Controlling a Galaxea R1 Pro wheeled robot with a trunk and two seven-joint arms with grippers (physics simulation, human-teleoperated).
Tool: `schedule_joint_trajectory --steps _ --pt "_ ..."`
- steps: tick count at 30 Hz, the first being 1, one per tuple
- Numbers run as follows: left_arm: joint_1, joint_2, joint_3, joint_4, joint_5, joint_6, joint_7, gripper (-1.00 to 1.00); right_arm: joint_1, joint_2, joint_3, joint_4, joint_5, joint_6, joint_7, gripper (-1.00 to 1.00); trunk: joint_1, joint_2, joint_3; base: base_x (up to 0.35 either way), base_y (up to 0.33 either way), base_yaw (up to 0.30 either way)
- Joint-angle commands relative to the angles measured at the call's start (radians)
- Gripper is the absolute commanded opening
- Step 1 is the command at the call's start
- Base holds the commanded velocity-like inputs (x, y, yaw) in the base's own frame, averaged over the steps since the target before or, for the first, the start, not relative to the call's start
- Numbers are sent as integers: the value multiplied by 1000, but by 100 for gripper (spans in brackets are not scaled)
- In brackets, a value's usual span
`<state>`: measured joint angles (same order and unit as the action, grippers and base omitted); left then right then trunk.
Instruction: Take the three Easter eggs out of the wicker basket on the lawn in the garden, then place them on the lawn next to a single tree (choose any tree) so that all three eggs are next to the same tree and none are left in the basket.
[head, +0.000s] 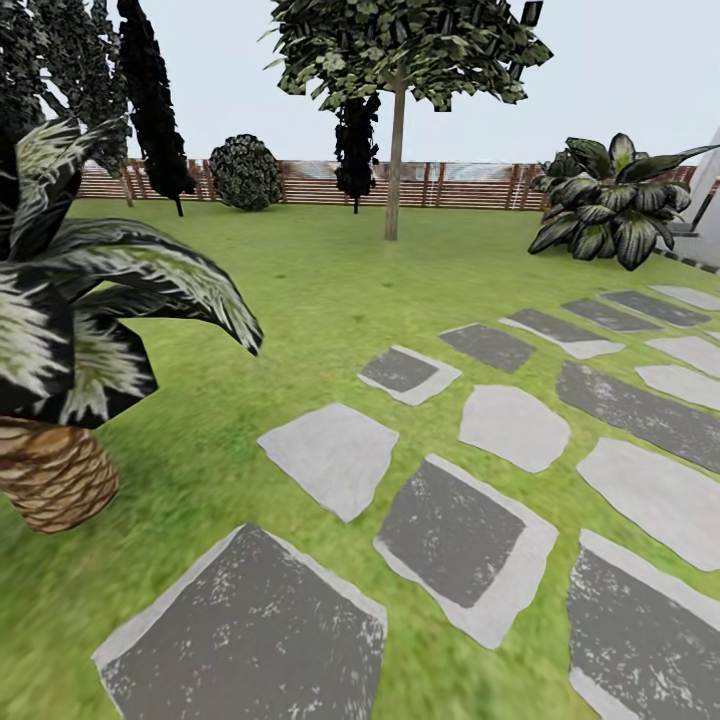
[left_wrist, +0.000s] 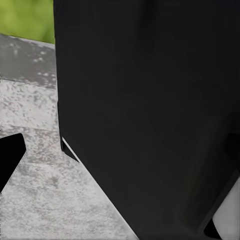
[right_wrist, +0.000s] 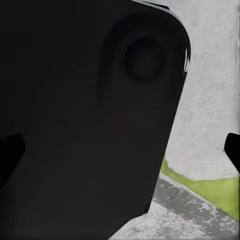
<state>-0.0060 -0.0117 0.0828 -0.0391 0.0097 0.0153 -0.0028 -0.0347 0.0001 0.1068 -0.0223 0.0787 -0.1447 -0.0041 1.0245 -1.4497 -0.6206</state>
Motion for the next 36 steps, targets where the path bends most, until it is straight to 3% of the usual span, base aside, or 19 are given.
schedule_joint_trajectory --steps 1,36 --pt "0 0 8 -1 1 2 0 100 -1 0 2 1 8 -3 0 100 1 0 -1 330 0 0" --pt "0 0 8 -1 1 2 0 100 -1 0 2 1 7 -3 0 100 1 0 -1 330 0 0"
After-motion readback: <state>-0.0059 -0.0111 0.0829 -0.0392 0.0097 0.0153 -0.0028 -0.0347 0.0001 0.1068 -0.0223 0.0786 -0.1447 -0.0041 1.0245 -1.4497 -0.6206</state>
